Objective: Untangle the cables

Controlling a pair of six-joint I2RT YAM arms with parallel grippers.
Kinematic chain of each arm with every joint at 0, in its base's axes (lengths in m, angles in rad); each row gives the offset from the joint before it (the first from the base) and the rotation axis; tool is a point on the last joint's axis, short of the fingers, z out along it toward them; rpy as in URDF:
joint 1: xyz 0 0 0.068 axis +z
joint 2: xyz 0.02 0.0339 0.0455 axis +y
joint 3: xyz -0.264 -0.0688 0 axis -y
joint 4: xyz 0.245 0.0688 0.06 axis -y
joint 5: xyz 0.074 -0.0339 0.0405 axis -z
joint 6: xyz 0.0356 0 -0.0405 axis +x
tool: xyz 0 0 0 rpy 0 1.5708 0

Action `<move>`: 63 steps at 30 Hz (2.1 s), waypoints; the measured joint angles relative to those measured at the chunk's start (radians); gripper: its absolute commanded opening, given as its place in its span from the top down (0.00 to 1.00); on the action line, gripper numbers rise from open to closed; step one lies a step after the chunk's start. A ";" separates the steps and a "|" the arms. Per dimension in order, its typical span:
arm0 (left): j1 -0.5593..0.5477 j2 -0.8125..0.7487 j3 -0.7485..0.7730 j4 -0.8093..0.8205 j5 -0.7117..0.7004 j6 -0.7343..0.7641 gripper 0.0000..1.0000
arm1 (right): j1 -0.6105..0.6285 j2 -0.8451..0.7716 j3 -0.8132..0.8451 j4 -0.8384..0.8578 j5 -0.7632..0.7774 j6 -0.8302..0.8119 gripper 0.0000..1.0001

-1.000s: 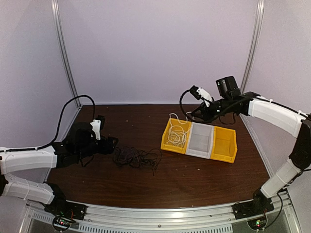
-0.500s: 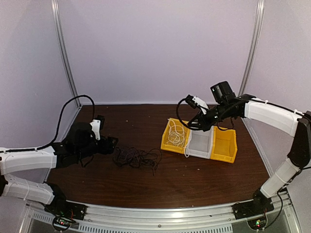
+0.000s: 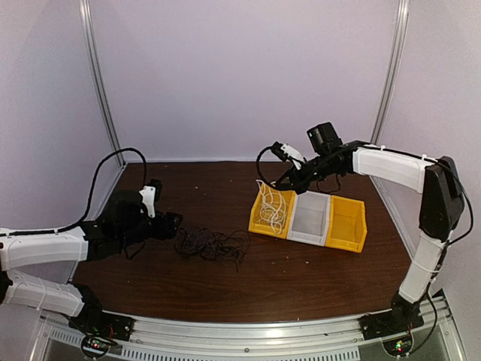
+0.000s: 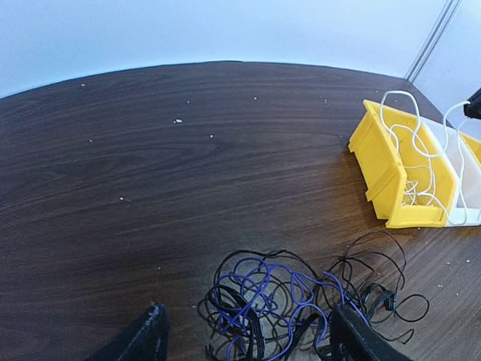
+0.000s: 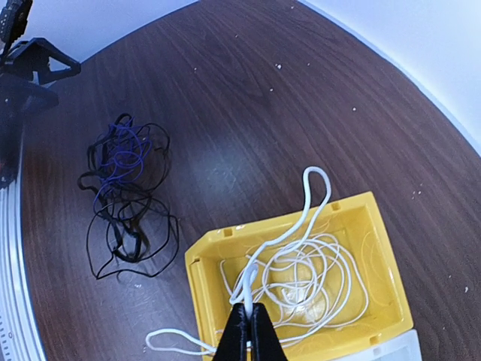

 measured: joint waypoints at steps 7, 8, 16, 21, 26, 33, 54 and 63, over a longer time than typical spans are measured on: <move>0.000 0.003 0.000 -0.004 0.000 0.000 0.25 | 0.000 0.065 0.073 0.076 0.077 -0.009 1.00; 0.000 0.003 0.000 -0.004 0.000 0.000 0.25 | 0.000 0.068 0.073 0.089 0.093 -0.012 1.00; 0.000 0.003 0.000 -0.006 0.000 -0.001 0.25 | 0.000 0.150 0.042 0.148 0.158 -0.070 1.00; 0.000 0.004 0.000 -0.006 0.000 -0.001 0.25 | 0.000 0.213 0.008 0.123 0.177 -0.092 1.00; 0.000 0.016 0.000 0.000 0.002 -0.003 0.25 | 0.000 0.225 -0.005 0.098 0.184 -0.107 1.00; 0.000 0.029 0.000 0.008 0.011 -0.014 0.26 | 0.010 0.234 0.018 0.067 0.194 -0.111 0.74; 0.000 0.002 -0.026 0.011 0.003 -0.018 0.26 | 0.012 0.251 0.430 -0.234 0.357 -0.197 0.50; 0.000 -0.007 -0.030 0.011 0.003 -0.026 0.25 | 0.012 0.467 0.569 -0.282 0.371 -0.219 0.76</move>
